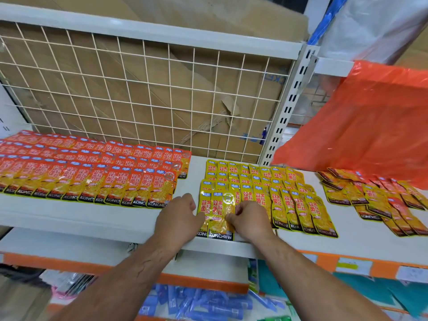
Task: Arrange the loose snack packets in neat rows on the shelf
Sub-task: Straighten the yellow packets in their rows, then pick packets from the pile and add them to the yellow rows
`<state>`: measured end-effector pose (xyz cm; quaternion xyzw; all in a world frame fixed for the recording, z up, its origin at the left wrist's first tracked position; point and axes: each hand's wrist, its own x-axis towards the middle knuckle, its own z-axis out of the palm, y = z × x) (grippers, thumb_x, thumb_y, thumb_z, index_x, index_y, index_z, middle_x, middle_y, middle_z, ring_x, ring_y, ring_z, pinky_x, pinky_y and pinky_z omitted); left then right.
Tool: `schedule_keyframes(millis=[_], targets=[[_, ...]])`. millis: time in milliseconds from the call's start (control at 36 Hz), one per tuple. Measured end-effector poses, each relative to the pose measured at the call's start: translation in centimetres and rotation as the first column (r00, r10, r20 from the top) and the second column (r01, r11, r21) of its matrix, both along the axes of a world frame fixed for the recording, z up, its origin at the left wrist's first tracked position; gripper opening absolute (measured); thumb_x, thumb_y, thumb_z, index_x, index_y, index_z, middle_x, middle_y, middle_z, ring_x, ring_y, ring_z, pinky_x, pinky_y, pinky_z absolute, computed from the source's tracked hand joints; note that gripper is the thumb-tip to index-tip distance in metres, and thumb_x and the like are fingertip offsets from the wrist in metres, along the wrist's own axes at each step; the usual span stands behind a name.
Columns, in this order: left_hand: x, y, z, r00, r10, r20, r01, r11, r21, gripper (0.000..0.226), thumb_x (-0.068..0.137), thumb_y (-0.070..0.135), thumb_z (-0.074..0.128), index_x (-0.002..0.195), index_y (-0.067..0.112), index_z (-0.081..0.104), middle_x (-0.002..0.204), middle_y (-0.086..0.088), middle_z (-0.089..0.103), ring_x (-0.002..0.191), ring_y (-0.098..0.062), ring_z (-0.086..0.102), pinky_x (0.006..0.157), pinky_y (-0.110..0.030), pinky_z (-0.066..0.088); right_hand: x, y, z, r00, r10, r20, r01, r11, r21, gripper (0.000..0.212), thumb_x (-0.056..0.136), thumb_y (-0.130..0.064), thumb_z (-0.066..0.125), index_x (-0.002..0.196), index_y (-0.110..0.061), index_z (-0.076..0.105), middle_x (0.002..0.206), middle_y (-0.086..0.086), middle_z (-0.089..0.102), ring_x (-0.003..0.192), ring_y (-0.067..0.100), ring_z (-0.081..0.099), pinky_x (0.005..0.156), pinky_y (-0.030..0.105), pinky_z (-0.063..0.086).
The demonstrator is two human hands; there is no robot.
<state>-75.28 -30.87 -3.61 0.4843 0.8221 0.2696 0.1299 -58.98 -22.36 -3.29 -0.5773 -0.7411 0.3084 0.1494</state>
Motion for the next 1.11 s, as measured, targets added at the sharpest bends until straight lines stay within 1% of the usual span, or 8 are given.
schedule_keyframes(millis=[139,333,444,556,694,833,917,1111], targets=[[0.4,-0.2,0.2,0.999,-0.018,-0.04,0.019,1.0,0.02,0.022,0.085,0.042,0.063,0.092,0.025,0.052,0.086,0.006,0.051,0.079,-0.014,0.052,0.061,-0.028,0.035,-0.2,-0.3,0.2,0.996,-0.022,0.082,0.018,0.999,0.049,0.021,0.081,-0.028,0.075,0.082,-0.011,0.062,0.074,0.003,0.062,0.068,0.02,0.055,0.05,0.028,0.033],[0.9,-0.2,0.3,0.995,-0.052,-0.09,0.055,0.998,0.03,0.021,0.086,0.043,0.061,0.093,0.024,0.054,0.088,0.006,0.051,0.082,-0.014,0.051,0.062,-0.028,0.035,-0.2,-0.5,0.3,0.988,-0.016,0.156,0.001,0.995,0.097,0.027,0.082,-0.032,0.075,0.094,-0.014,0.059,0.082,0.0,0.062,0.077,0.022,0.058,0.061,0.029,0.042],[1.4,0.2,-0.3,0.977,-0.128,-0.17,0.143,0.987,0.078,0.027,0.086,0.042,0.062,0.102,0.021,0.062,0.091,0.003,0.056,0.092,-0.019,0.051,0.071,-0.031,0.04,0.3,-0.8,0.4,0.988,-0.008,0.154,-0.012,0.991,0.132,0.03,0.08,-0.034,0.074,0.095,-0.017,0.054,0.087,0.001,0.066,0.082,0.025,0.062,0.066,0.034,0.05],[2.5,1.0,-0.5,0.94,-0.219,-0.262,0.251,0.963,0.095,0.04,0.082,0.044,0.058,0.115,0.023,0.067,0.11,0.004,0.066,0.105,-0.023,0.055,0.087,-0.037,0.046,1.7,-1.0,0.3,0.973,0.038,0.228,-0.097,0.962,0.255,0.028,0.085,-0.045,0.064,0.096,-0.02,0.059,0.092,0.0,0.065,0.09,0.026,0.062,0.069,0.034,0.05],[5.0,2.3,-0.1,0.878,-0.343,-0.335,0.405,0.904,0.136,0.053,0.074,0.05,0.048,0.111,0.02,0.071,0.109,0.002,0.07,0.102,-0.025,0.064,0.087,-0.038,0.052,5.1,-0.9,0.1,0.926,0.082,0.368,-0.249,0.866,0.434,0.043,0.08,-0.049,0.063,0.111,-0.019,0.069,0.11,0.005,0.067,0.102,0.031,0.057,0.083,0.041,0.051],[8.8,4.1,0.2,0.832,-0.47,-0.296,0.5,0.865,0.031,0.062,0.082,0.052,0.048,0.138,0.026,0.054,0.141,0.001,0.054,0.135,-0.024,0.042,0.115,-0.039,0.028,9.6,-0.7,1.0,0.901,0.024,0.433,-0.219,0.888,0.405,0.06,0.074,-0.053,0.053,0.124,-0.023,0.064,0.132,0.005,0.06,0.121,0.031,0.052,0.096,0.045,0.047],[11.3,4.9,0.3,0.805,-0.512,-0.301,0.545,0.838,0.033,0.061,0.085,0.052,0.048,0.141,0.028,0.049,0.144,0.002,0.05,0.137,-0.023,0.037,0.116,-0.039,0.021,12.4,-0.5,1.7,0.897,-0.007,0.441,-0.174,0.913,0.368,0.066,0.075,-0.054,0.049,0.133,-0.025,0.059,0.141,0.005,0.054,0.129,0.03,0.046,0.106,0.044,0.041],[17.8,7.7,1.0,0.736,-0.597,-0.319,0.626,0.78,-0.013,0.06,0.087,0.051,0.047,0.141,0.026,0.05,0.144,0.002,0.049,0.137,-0.024,0.038,0.116,-0.036,0.02,19.5,0.9,1.7,0.913,-0.09,0.398,-0.071,0.925,0.372,0.065,0.075,-0.052,0.051,0.132,-0.022,0.061,0.139,0.009,0.056,0.129,0.03,0.047,0.103,0.044,0.044]])
